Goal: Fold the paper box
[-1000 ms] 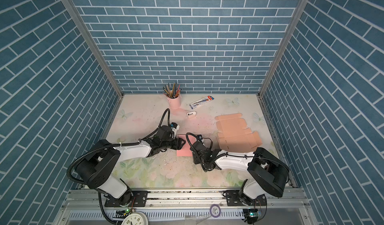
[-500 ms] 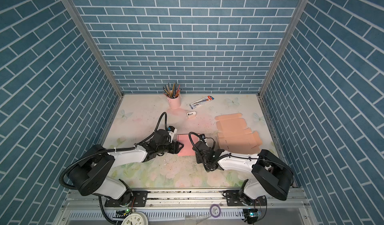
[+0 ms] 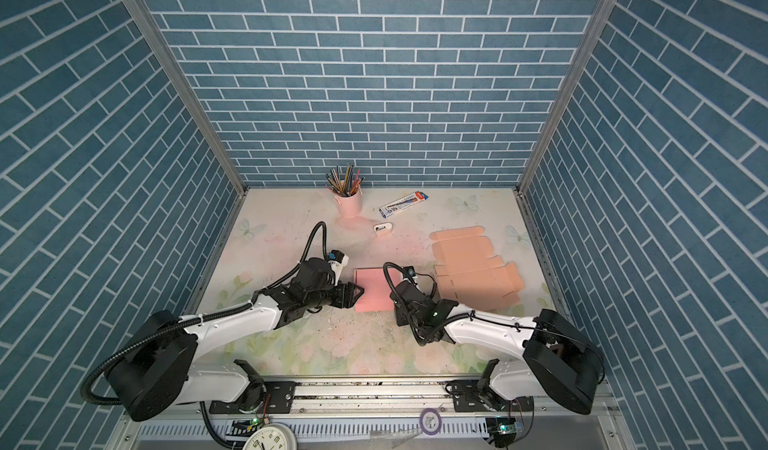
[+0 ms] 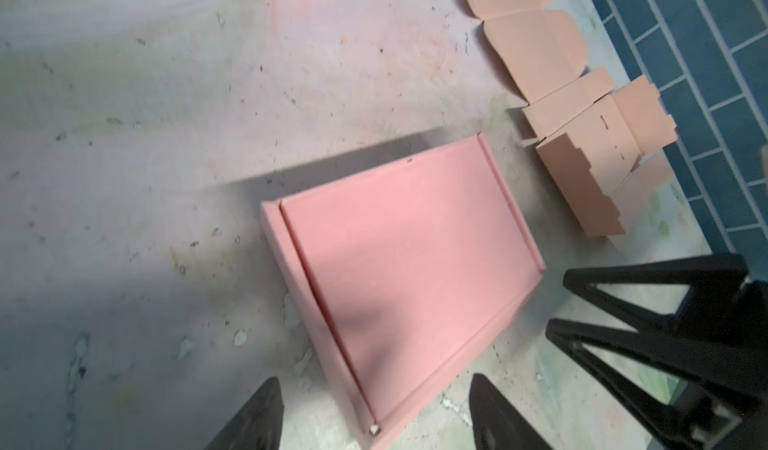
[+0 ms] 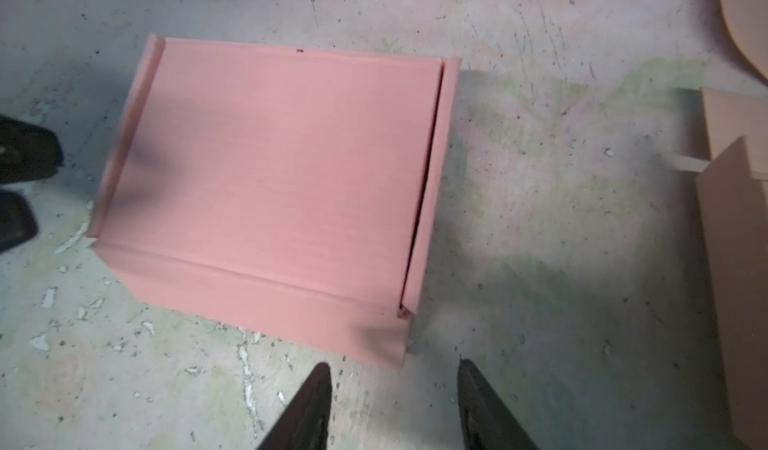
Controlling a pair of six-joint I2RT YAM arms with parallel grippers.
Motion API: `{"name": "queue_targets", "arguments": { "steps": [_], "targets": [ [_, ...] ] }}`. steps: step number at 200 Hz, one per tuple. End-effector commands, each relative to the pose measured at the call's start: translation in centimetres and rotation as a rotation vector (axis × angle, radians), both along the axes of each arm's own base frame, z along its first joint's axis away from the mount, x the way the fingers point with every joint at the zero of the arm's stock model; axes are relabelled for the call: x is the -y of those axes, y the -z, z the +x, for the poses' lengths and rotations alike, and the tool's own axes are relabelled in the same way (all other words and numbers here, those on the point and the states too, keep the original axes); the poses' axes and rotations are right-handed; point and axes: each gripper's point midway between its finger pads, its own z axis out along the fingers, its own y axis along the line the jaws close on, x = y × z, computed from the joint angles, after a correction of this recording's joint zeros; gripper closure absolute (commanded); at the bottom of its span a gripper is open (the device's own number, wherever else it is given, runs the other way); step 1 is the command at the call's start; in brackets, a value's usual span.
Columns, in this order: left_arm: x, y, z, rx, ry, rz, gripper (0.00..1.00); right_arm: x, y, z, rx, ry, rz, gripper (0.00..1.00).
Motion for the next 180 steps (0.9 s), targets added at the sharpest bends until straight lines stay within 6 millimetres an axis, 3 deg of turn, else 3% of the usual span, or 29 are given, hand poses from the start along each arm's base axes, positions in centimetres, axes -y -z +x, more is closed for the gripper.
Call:
{"name": "queue_targets", "arguments": {
  "steps": [1, 46, 87, 136, 180],
  "targets": [
    [0.5, -1.2, 2.4, 0.037, -0.01, 0.017, 0.27, 0.3, -0.3, -0.9, -0.02, 0.006, 0.025, 0.52],
    [2.0, -1.3, 7.1, 0.038, -0.017, -0.009, 0.26, -1.2, -1.4, -1.5, -0.021, -0.048, 0.076, 0.56],
    [3.0, -0.2, 10.0, 0.02, -0.003, 0.013, 0.27, -2.6, -0.8, -1.9, -0.042, -0.104, 0.079, 0.58],
    [3.9, 1.8, 10.1, -0.034, 0.028, 0.0, 0.29, -3.0, 0.8, -1.6, -0.066, -0.118, 0.048, 0.59],
    [3.4, 2.6, 8.3, -0.064, 0.04, -0.005, 0.31, -1.7, 2.2, -0.9, -0.099, -0.086, 0.018, 0.59]
  ]
}}
